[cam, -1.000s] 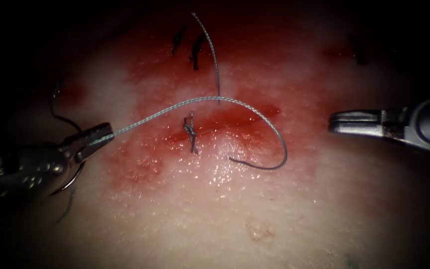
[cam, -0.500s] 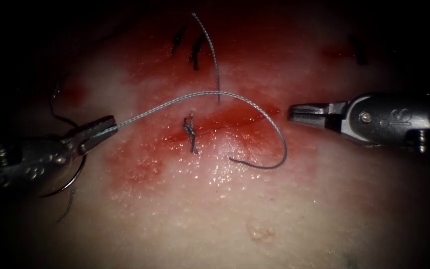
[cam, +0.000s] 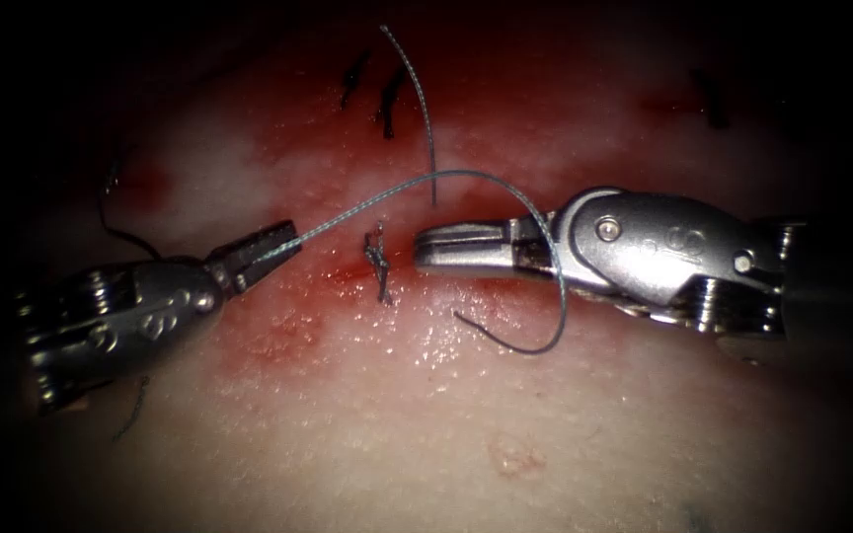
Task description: Wound Closure
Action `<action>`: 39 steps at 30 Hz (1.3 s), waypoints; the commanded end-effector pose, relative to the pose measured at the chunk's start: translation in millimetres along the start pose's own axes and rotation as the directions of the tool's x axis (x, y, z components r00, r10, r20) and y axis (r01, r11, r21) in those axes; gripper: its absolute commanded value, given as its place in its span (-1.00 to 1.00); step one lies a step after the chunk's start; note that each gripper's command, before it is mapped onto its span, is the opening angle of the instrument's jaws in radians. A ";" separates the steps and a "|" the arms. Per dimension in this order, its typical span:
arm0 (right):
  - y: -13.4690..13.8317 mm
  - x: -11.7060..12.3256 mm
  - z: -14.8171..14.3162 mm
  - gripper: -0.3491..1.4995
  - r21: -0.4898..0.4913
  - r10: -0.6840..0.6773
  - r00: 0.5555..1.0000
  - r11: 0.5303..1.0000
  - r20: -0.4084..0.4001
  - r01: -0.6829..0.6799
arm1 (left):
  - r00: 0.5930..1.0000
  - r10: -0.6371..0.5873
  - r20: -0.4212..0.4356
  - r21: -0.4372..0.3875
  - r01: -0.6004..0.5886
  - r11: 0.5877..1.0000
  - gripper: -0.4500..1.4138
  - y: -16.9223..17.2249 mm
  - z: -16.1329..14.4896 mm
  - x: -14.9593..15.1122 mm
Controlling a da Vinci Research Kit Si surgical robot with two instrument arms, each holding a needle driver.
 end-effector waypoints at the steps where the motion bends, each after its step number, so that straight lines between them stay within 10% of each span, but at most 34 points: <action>1: -0.3 -0.2 1.5 -1.00 0.000 0.000 1.000 1.000 -0.025 0.000 | 1.000 0.006 0.002 0.012 -0.006 1.000 -1.00 0.5 1.2 0.1; 12: 0.1 -0.7 4.1 -1.00 -0.102 -0.018 0.995 0.995 -0.096 0.008 | 0.999 0.026 0.037 0.032 -0.027 0.999 -1.00 3.8 4.5 1.2; 13: 0.5 -0.7 4.2 -0.64 -0.140 -0.039 0.996 0.990 -0.081 0.028 | 0.999 0.027 0.035 0.029 -0.028 0.999 -1.00 4.0 4.5 1.2; 14: 1.0 -0.8 4.4 0.38 -0.202 -0.033 0.998 0.979 -0.053 0.022 | 0.999 0.026 0.037 0.031 -0.028 0.999 -1.00 4.2 4.3 1.3; 17: 1.6 -1.0 4.4 0.61 -0.243 -0.039 0.999 0.969 -0.017 0.034 | 0.999 0.038 0.038 0.028 -0.039 0.999 -1.00 4.4 3.8 1.3; 39: 2.2 -7.7 5.1 0.43 -0.072 -0.136 0.921 0.982 0.364 0.174 | 0.987 0.145 -0.070 -0.051 -0.149 0.988 -1.00 -0.2 -1.6 4.1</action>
